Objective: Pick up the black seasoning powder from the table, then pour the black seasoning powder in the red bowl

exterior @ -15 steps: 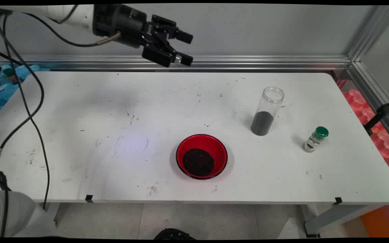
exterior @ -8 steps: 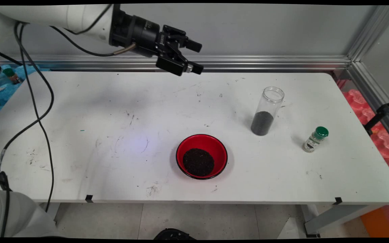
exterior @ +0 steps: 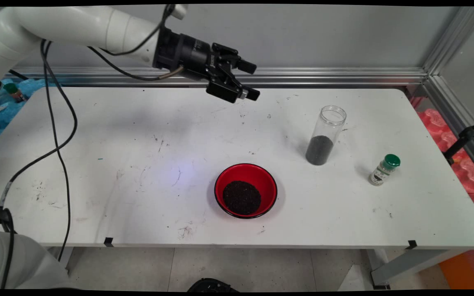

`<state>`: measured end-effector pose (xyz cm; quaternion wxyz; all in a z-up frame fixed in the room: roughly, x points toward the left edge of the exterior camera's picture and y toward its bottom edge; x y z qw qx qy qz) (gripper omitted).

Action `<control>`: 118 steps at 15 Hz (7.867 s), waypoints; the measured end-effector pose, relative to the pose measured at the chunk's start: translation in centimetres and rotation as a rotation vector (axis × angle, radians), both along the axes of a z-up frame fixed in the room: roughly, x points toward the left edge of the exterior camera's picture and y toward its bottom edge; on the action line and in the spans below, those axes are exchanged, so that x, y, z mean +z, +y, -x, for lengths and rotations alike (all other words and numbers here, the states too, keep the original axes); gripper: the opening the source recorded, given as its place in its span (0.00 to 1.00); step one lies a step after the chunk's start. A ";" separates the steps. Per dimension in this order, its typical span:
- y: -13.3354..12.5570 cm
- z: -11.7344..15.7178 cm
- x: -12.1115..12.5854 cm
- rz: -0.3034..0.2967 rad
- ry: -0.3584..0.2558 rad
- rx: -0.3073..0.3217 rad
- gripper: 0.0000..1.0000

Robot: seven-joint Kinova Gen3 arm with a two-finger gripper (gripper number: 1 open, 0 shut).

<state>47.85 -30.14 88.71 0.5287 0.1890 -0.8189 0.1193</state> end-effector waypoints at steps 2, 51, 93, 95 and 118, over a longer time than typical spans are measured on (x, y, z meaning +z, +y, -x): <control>-0.4 0.5 -0.7 -0.001 -0.002 0.004 1.00; -8.6 13.9 -16.6 -0.054 -0.055 0.004 1.00; -10.8 17.9 -19.6 -0.055 -0.055 -0.024 0.00; -10.8 17.7 -19.2 -0.049 -0.052 -0.025 0.00; -7.5 11.3 -10.9 0.039 -0.037 -0.043 0.00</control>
